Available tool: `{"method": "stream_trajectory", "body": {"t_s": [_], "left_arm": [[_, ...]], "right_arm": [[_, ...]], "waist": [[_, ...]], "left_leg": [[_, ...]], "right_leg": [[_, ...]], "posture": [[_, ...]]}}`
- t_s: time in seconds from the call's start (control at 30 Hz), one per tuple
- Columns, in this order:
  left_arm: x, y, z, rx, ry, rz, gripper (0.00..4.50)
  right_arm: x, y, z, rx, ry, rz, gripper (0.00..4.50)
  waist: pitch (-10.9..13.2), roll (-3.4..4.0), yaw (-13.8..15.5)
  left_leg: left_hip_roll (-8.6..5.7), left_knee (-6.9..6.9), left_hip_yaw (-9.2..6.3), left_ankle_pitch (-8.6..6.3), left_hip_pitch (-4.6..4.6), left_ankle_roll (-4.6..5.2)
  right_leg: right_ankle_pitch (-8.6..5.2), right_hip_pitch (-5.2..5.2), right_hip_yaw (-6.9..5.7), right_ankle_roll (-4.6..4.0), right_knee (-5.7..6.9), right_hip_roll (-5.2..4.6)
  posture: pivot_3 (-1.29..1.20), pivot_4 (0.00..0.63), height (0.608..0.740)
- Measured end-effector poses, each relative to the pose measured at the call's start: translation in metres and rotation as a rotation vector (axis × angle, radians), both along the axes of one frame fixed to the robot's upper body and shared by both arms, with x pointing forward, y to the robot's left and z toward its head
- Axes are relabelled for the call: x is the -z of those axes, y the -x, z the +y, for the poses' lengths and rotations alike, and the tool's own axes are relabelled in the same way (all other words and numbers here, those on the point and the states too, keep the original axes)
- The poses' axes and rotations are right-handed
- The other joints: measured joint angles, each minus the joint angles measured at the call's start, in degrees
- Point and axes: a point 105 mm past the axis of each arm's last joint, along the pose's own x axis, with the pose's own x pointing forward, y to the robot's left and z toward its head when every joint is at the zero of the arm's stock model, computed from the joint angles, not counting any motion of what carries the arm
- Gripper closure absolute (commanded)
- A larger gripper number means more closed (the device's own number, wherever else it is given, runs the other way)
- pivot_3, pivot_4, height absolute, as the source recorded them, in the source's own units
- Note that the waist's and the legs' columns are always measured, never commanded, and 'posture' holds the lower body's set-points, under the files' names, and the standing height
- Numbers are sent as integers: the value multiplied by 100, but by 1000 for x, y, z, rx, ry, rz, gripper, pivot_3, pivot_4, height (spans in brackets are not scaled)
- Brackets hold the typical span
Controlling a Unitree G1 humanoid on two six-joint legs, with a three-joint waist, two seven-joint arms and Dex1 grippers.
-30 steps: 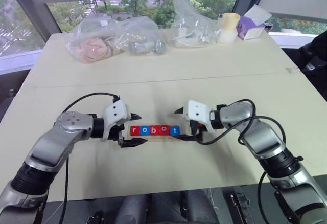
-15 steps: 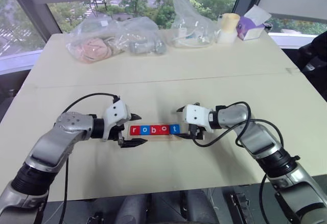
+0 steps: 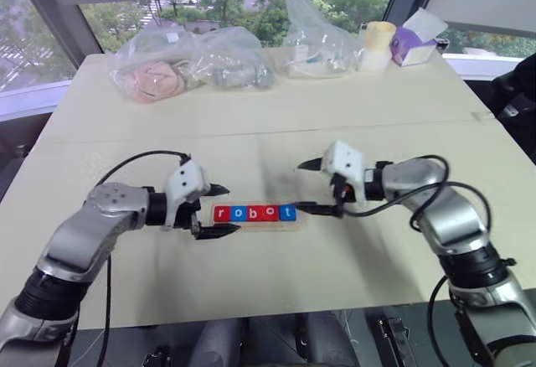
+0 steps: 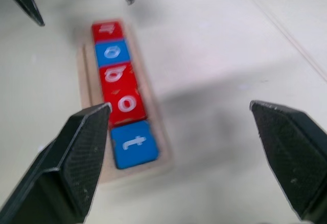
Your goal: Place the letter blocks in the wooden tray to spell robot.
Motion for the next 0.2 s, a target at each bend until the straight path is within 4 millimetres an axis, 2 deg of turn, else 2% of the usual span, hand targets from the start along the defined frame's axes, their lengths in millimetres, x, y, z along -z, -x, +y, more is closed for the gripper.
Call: {"method": "stream_trajectory", "body": {"t_s": [0.07, 0.13, 0.2], "left_arm": [[-1, 6, 11, -43, 32, 49, 0], [4, 14, 27, -102, 27, 104, 0], [5, 17, 36, -146, 26, 125, 0]], "right_arm": [[-3, 16, -17, 39, -59, 93, 20], [5, 36, -37, 86, -71, 207, 20], [10, 45, -44, 111, -76, 268, 20]], "waist": [[0, 0, 13], [0, 0, 13], [1, 1, 4]], "left_leg": [[0, -4, -3, -3, -3, 4], [0, -7, -1, -5, -5, 7], [2, -4, 2, -5, -4, 7]], "right_leg": [[0, -1, -1, 1, -3, -3], [-3, -3, 0, -3, -5, -8], [-10, -3, 1, -15, -6, -10]], "posture": [[0, 150, 740], [0, 150, 740], [0, 150, 740]]}}
